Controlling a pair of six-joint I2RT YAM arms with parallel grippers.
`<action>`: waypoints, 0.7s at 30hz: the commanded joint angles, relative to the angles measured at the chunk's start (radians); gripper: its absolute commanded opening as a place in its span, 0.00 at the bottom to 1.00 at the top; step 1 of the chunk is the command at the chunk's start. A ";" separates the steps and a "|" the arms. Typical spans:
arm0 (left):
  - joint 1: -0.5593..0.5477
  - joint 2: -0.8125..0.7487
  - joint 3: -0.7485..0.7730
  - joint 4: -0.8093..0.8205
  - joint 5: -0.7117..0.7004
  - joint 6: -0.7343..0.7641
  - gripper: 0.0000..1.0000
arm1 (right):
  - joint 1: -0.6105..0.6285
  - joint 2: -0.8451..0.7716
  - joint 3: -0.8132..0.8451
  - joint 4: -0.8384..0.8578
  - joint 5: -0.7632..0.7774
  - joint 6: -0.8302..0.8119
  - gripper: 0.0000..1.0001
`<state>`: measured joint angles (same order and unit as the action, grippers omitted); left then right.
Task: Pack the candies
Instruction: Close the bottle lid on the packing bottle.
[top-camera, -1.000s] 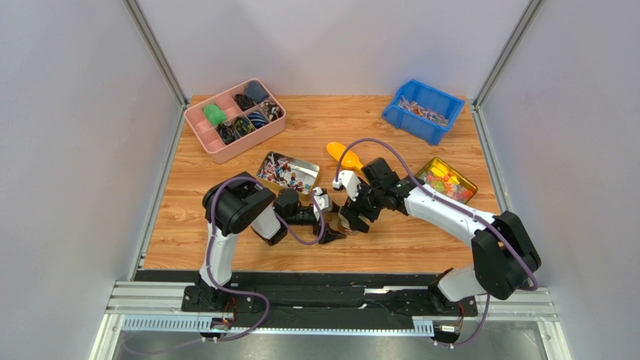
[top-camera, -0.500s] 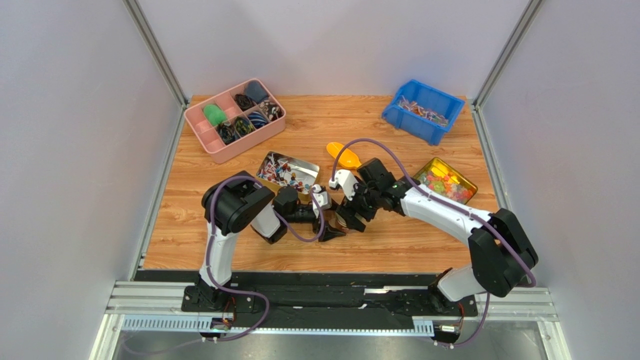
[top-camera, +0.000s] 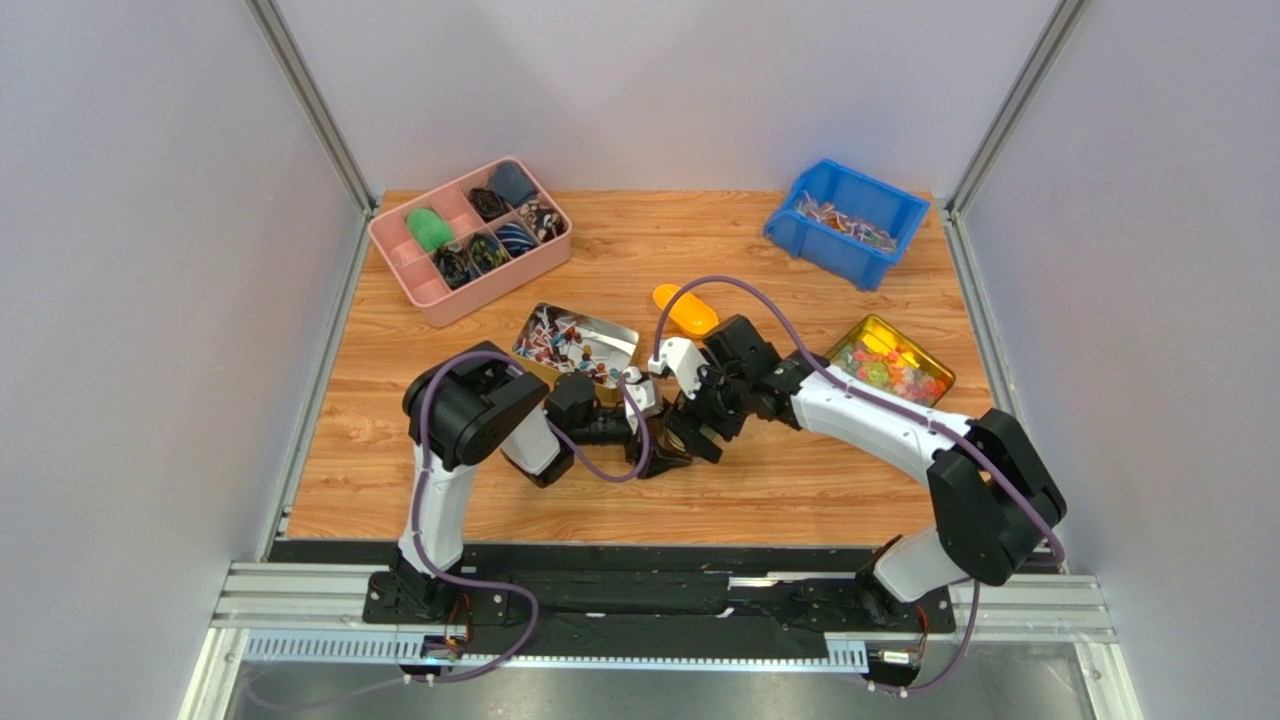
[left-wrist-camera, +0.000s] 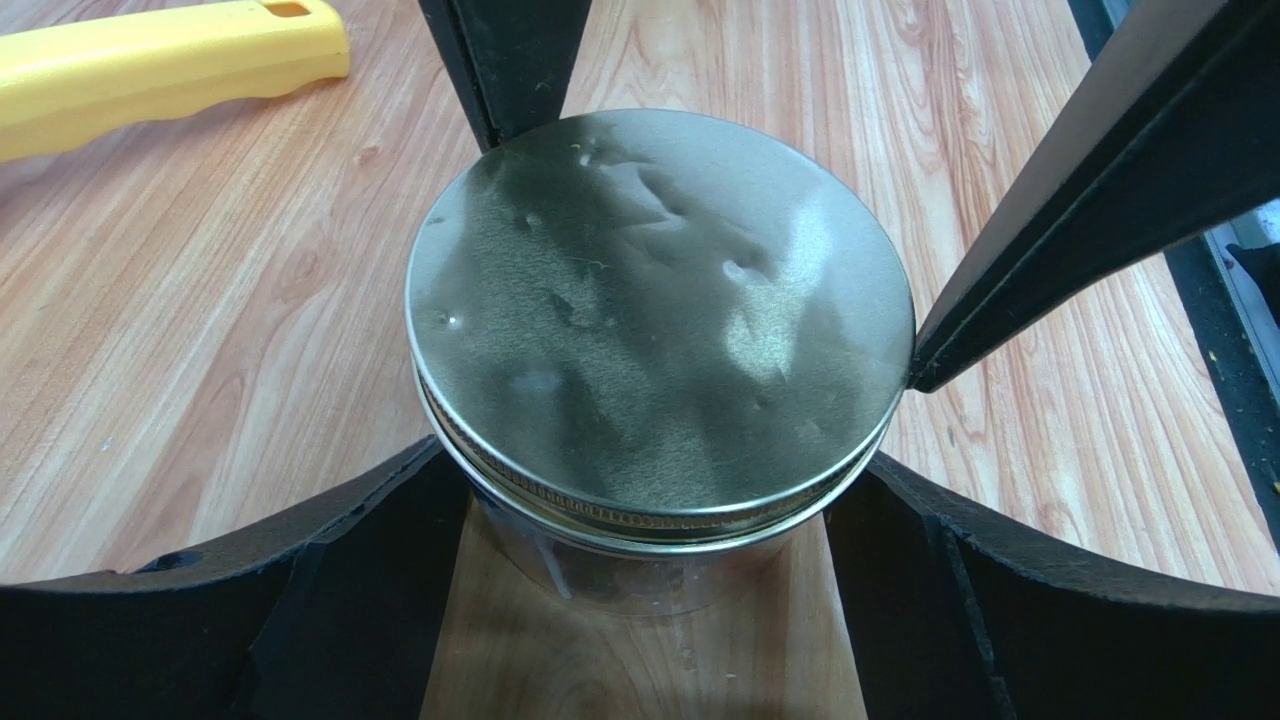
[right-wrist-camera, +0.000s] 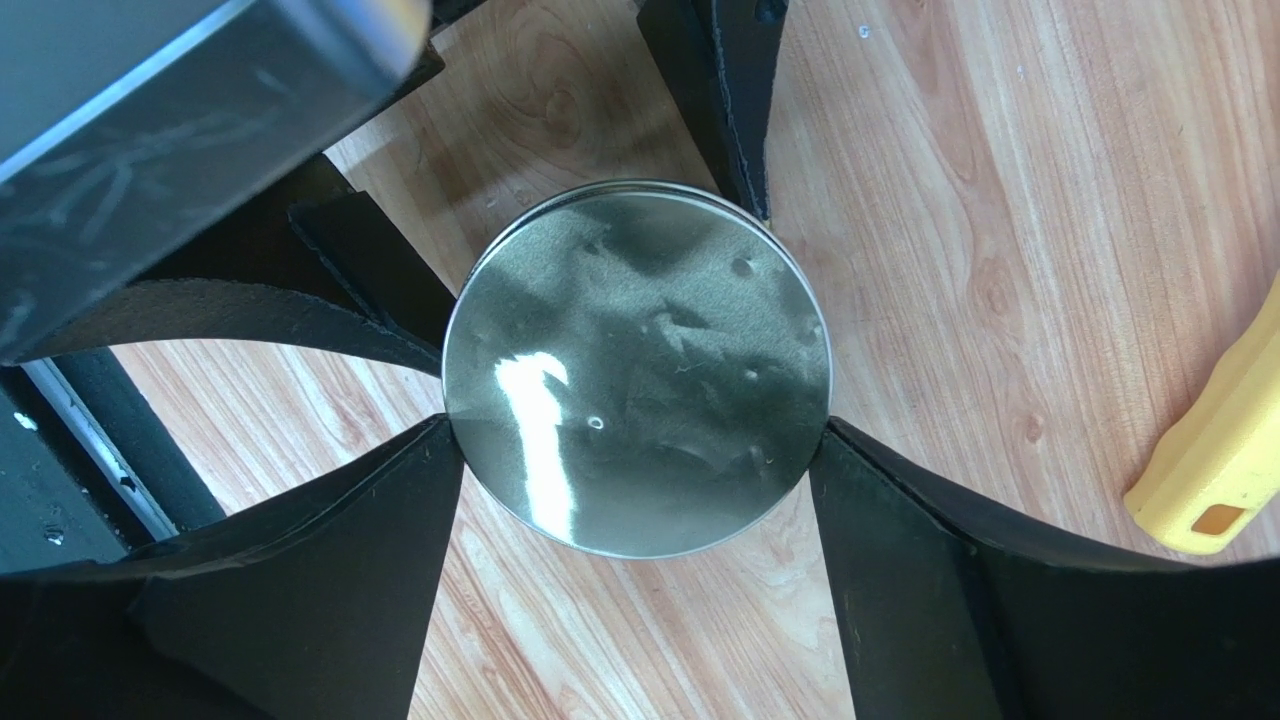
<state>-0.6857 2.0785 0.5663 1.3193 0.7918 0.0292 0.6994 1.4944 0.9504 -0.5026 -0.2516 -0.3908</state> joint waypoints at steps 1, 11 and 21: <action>-0.014 0.000 0.018 0.209 0.060 -0.006 0.89 | 0.005 0.023 0.001 -0.004 0.057 -0.019 0.88; -0.012 0.003 0.017 0.209 0.063 -0.008 0.87 | 0.003 -0.020 0.024 -0.051 0.015 -0.034 0.95; -0.009 0.005 0.020 0.209 0.063 -0.009 0.86 | -0.034 -0.049 0.113 -0.163 -0.092 -0.071 1.00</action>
<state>-0.6933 2.0789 0.5663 1.3178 0.8112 0.0288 0.6910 1.4834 0.9787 -0.6224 -0.2752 -0.4244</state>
